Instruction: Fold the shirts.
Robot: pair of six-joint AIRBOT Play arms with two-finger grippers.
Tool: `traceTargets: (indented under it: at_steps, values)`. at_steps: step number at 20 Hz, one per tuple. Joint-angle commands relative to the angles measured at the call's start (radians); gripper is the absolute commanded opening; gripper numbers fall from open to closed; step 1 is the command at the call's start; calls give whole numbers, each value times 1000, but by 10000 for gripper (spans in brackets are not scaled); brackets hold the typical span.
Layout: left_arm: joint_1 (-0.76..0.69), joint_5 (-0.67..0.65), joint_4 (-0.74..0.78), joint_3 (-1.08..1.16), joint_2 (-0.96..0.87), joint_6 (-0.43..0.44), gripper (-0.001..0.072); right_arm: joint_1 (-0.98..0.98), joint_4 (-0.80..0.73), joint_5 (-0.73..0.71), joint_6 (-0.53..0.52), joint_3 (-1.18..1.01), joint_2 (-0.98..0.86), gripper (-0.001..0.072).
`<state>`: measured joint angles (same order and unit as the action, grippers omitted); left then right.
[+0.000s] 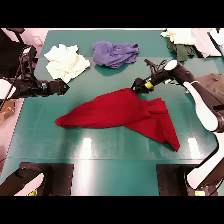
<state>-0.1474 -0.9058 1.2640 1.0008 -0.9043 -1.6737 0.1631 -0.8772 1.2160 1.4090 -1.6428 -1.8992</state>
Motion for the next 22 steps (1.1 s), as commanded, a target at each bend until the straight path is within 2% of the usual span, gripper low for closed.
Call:
traceTargets:
  at_steps: [1, 2, 3, 4, 7, 8, 11, 13, 17, 22]
  values:
    - [1, -7, -45, 4, 1, 14, 571, 32, -73, 42, 34, -90, -49, 411]
    - [1, -5, -45, 4, 1, 26, 571, 38, -72, 45, 34, -106, -49, 305]
    - [1, -1, -45, 4, 1, 32, 570, 43, -56, 51, 24, -121, -49, 131]
    - [1, 6, -44, 4, 1, 32, 570, 46, -16, 68, -1, -142, -48, 21]
    - [1, 41, -24, 12, 1, 32, 570, 76, 181, 190, -48, -226, -19, 19]
    - [1, 53, 25, 29, 0, 21, 570, 108, 212, 232, -51, -237, 18, 19]
    - [1, 51, 253, 125, -2, -103, 569, 261, 221, 347, -56, -237, 139, 19]
    - [1, -3, 384, 201, -2, -161, 570, 385, 222, 377, -44, -222, 204, 19]
    - [1, -95, 484, 296, -1, -168, 569, 608, 222, 404, 8, -12, 328, 19]
    - [1, -159, 465, 309, -9, -166, 569, 728, 180, 345, 15, 385, 507, 22]
